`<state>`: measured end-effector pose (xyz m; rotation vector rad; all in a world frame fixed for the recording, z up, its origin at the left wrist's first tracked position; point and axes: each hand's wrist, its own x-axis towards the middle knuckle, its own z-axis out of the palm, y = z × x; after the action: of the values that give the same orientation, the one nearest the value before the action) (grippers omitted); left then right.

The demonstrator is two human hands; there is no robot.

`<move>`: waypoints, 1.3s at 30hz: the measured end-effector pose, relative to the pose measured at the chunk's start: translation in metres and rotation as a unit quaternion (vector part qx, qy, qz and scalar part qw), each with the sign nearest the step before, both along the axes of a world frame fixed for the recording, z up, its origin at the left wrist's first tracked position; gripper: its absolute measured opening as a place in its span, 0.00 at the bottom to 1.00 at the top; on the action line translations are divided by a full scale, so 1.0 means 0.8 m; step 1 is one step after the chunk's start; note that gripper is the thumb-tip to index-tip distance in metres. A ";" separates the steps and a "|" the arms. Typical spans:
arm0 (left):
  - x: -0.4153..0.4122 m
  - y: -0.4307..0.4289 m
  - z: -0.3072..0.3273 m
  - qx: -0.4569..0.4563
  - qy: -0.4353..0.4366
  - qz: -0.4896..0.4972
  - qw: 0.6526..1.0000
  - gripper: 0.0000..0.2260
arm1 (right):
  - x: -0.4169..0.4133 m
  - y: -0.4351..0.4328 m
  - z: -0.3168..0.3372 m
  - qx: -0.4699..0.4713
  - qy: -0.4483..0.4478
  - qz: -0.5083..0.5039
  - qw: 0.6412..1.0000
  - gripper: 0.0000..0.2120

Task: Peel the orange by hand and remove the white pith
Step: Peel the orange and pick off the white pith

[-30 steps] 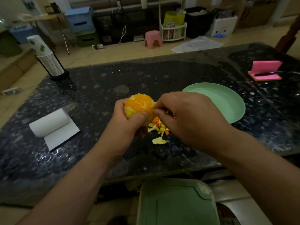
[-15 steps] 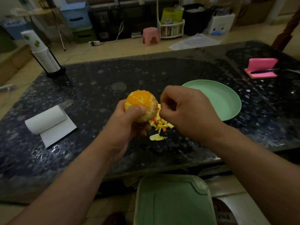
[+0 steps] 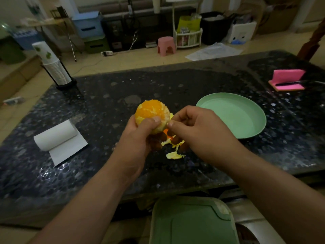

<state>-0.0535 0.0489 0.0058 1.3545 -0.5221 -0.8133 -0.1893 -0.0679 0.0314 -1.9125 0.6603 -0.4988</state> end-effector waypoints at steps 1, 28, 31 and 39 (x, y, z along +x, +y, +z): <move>0.000 0.001 0.000 0.002 -0.019 0.003 1.000 0.26 | 0.000 0.000 0.001 0.019 -0.004 0.001 1.000 0.05; -0.004 0.002 -0.004 -0.030 -0.175 0.032 0.984 0.23 | -0.003 0.006 0.013 0.233 -0.036 0.035 0.971 0.10; -0.007 0.004 -0.004 -0.023 -0.236 0.038 0.971 0.23 | -0.003 0.007 0.012 0.246 -0.029 0.035 0.968 0.09; -0.016 0.001 -0.001 -0.034 -0.192 0.049 0.980 0.22 | -0.002 0.010 0.006 0.191 -0.058 0.009 0.980 0.08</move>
<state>-0.0666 0.0500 0.0048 1.4681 -0.7712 -0.4483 -0.1908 -0.0596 0.0361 -1.5147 0.6127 -0.4331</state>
